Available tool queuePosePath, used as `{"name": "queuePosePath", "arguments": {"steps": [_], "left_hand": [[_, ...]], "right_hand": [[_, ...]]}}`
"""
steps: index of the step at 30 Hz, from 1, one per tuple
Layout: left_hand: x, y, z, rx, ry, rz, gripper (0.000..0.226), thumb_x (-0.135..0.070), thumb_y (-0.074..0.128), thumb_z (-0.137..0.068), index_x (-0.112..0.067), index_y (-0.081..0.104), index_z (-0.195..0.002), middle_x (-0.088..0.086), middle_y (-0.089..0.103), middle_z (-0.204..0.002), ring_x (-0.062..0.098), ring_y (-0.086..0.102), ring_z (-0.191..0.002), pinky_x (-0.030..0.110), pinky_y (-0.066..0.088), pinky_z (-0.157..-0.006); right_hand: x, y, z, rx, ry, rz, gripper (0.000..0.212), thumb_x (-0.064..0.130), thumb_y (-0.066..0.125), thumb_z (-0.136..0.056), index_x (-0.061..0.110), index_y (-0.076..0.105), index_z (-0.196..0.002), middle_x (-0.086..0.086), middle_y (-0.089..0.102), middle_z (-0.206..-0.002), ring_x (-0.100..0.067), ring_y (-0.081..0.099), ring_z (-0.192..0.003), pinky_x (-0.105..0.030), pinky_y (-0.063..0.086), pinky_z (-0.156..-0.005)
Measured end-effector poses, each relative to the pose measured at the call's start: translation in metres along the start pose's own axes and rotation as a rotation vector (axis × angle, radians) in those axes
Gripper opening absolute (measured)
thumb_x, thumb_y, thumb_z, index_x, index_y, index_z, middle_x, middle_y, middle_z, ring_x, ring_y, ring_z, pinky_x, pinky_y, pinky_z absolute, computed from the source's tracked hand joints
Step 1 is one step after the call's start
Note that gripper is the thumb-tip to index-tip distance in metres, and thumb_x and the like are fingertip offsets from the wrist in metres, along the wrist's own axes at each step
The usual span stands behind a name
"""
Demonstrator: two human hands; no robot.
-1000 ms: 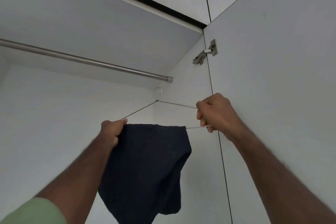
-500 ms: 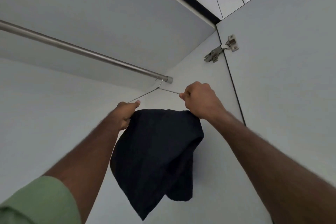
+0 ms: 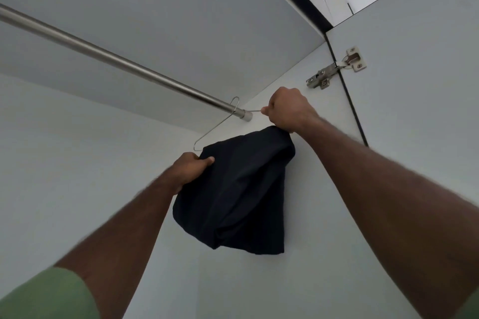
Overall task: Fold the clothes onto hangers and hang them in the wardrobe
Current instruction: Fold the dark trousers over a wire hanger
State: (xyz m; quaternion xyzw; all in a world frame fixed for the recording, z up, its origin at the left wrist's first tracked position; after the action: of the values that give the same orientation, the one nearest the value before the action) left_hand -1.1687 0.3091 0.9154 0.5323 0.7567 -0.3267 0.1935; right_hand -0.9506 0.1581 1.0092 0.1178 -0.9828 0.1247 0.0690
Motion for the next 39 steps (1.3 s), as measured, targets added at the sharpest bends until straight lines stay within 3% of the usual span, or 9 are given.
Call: {"name": "queuePosePath", "arguments": {"steps": [4,10,16,21,24,28,35,39], "left_hand": [[0.005,-0.005,-0.012,-0.062,0.025,-0.045,0.039,-0.042,0.064,-0.096,-0.007,0.061,-0.113,0.006,0.063,-0.113,0.021,0.057,-0.095,0.03,0.039,-0.062],[0.015,-0.007,-0.02,-0.109,0.023,-0.095,0.044,-0.038,0.07,-0.092,-0.004,0.057,-0.117,0.005,0.058,-0.105,0.021,0.053,-0.091,0.03,0.035,-0.06],[0.028,0.006,-0.02,-0.042,-0.021,-0.097,0.039,-0.042,0.072,-0.09,-0.018,0.054,-0.115,0.002,0.059,-0.119,0.024,0.058,-0.111,0.04,0.041,-0.077],[0.021,0.013,-0.015,-0.094,0.029,-0.122,0.041,-0.037,0.072,-0.09,-0.015,0.055,-0.12,0.002,0.056,-0.119,0.02,0.052,-0.101,0.027,0.037,-0.062],[0.021,0.011,-0.013,-0.15,0.063,-0.131,0.04,-0.036,0.075,-0.087,-0.016,0.057,-0.117,0.004,0.059,-0.121,0.022,0.057,-0.107,0.031,0.044,-0.076],[0.017,0.006,-0.005,-0.227,0.146,-0.179,0.036,-0.032,0.076,-0.085,-0.014,0.061,-0.112,0.006,0.064,-0.113,0.025,0.061,-0.105,0.037,0.051,-0.092],[0.023,0.006,0.015,-0.279,0.243,-0.152,0.019,-0.028,0.078,-0.084,-0.016,0.064,-0.088,0.0,0.067,-0.087,0.022,0.065,-0.089,0.034,0.051,-0.084],[0.022,0.011,0.026,-0.286,0.311,-0.157,0.016,-0.024,0.075,-0.086,-0.016,0.063,-0.079,-0.003,0.065,-0.077,0.022,0.064,-0.083,0.033,0.05,-0.081]], "right_hand": [[0.003,0.003,-0.013,-0.012,-0.014,0.063,0.026,0.033,0.067,-0.097,0.009,0.061,-0.089,-0.011,0.059,-0.096,-0.032,0.059,-0.087,-0.034,0.049,-0.074],[-0.003,0.018,-0.022,-0.004,-0.011,0.101,0.026,0.034,0.068,-0.095,0.013,0.054,-0.088,-0.009,0.053,-0.098,-0.031,0.053,-0.088,-0.034,0.047,-0.077],[-0.013,0.027,-0.023,-0.008,0.009,0.101,0.022,0.034,0.069,-0.095,0.015,0.056,-0.092,-0.008,0.051,-0.098,-0.03,0.052,-0.089,-0.034,0.048,-0.08],[-0.018,0.026,-0.021,-0.02,0.024,0.102,0.024,0.035,0.07,-0.094,0.013,0.06,-0.092,-0.009,0.054,-0.099,-0.034,0.058,-0.095,-0.036,0.052,-0.083],[-0.018,0.025,-0.015,-0.034,0.039,0.087,0.03,0.036,0.071,-0.093,0.01,0.065,-0.107,-0.013,0.061,-0.114,-0.036,0.061,-0.106,-0.038,0.053,-0.086],[-0.02,0.021,-0.003,-0.053,0.063,0.104,0.033,0.033,0.068,-0.092,0.01,0.066,-0.116,-0.015,0.06,-0.124,-0.038,0.059,-0.114,-0.036,0.05,-0.085],[-0.025,0.013,0.033,-0.061,0.071,0.116,0.019,0.024,0.057,-0.089,0.008,0.057,-0.098,-0.017,0.062,-0.112,-0.037,0.059,-0.102,-0.033,0.042,-0.074],[-0.025,0.01,0.061,-0.076,0.078,0.084,0.038,0.032,0.052,-0.098,0.008,0.048,-0.127,-0.02,0.055,-0.126,-0.041,0.054,-0.117,-0.04,0.044,-0.083]]}}
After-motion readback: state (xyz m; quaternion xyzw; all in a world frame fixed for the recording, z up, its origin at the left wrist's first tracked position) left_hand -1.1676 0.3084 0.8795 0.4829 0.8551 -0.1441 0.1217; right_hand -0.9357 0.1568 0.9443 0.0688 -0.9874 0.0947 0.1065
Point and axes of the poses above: each hand's wrist, its own z-axis away from the middle knuckle, its own y-axis out of the palm, x = y × z, the point moved 6 cm from there along -z, towards the middle knuckle
